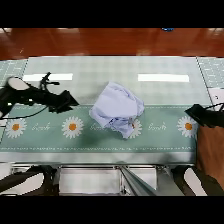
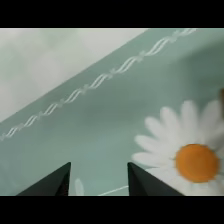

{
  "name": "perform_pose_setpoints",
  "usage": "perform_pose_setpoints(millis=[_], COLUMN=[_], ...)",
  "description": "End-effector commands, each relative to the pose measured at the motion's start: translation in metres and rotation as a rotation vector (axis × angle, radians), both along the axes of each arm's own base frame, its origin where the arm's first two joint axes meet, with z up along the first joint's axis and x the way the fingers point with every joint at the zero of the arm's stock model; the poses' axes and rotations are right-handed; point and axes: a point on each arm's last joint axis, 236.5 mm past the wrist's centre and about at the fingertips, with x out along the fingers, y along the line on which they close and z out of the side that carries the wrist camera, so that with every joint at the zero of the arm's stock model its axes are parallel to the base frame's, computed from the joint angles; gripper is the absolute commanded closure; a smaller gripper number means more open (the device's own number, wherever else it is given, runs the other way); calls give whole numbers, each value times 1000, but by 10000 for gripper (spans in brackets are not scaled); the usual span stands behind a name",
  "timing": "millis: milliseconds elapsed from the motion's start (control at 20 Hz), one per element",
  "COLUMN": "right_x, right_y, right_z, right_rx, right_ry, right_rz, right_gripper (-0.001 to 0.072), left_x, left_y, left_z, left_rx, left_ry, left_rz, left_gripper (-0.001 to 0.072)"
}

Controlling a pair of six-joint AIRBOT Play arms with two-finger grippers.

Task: Fold the shirts.

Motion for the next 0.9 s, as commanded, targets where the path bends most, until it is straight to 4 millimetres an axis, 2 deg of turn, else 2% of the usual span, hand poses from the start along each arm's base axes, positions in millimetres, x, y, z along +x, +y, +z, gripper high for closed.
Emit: perform_pose_setpoints(millis=[0,150,250,350,550,600,650,750,850], right_x=[2,2,1,-1,5,7,7,11,23], right_y=[45,63,72,83,130,143,155,181,200], right_z=[-5,-5,-5,-11,-34,-42,-49,-58,-64], right_rx=[72,82,93,115,237,261,282,328,359], right_ry=[-25,-19,-11,11,71,87,106,134,138], right_rz=[112,155,170,195,248,258,276,322,345], right_gripper=[303,303,303,303,303,303,303,303,303], left_x=[4,1,0,-1,-18,-22,-23,-22,-18], left_y=[-50,-85,-110,-126,-148,-149,-150,-149,-145], left_z=[-29,-42,-38,-36,-35,-33,-30,-24,-22], left_rx=[-49,-70,-129,-152,-180,-190,-197,-207,-210], left_ry=[26,49,45,36,50,51,23,3,0], left_rz=[2,-25,-61,-94,-259,-301,-346,-372,-364], left_gripper=[204,204,204,204,220,468,681,687,687])
